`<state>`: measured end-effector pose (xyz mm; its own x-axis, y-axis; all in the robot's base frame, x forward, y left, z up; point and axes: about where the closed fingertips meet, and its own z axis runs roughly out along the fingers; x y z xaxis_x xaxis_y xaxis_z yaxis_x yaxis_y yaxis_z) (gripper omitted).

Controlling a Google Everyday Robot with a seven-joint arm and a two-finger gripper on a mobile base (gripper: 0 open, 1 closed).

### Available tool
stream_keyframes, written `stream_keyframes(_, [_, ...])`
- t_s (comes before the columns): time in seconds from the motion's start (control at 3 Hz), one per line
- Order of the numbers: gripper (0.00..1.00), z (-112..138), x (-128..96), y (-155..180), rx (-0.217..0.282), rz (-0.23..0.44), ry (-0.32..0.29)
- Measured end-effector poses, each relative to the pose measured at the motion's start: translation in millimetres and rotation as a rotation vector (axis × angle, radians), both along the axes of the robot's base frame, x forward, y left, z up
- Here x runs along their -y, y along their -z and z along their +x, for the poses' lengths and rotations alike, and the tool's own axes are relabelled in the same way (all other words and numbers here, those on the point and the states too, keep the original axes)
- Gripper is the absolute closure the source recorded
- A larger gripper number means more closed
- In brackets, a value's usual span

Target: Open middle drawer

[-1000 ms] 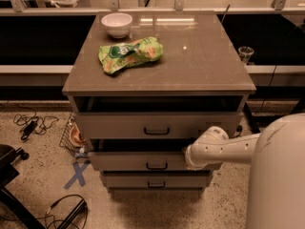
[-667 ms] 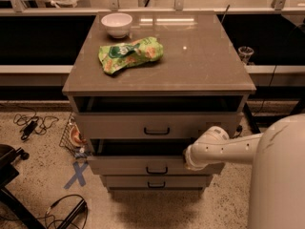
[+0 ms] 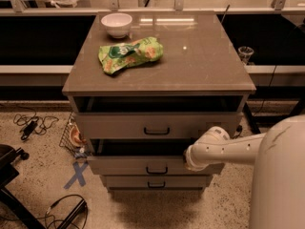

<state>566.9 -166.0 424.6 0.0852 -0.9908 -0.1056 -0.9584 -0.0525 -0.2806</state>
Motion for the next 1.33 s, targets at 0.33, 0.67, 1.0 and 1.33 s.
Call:
stream_keyframes(0.33, [1.00, -0.1, 0.0, 0.0, 0.000, 0.000, 0.000])
stream_keyframes(0.67, [1.00, -0.1, 0.0, 0.0, 0.000, 0.000, 0.000])
stream_keyframes(1.0, [0.82, -0.1, 0.0, 0.1, 0.000, 0.000, 0.000])
stream_keyframes(1.33, [0.59, -0.2, 0.0, 0.1, 0.000, 0.000, 0.000])
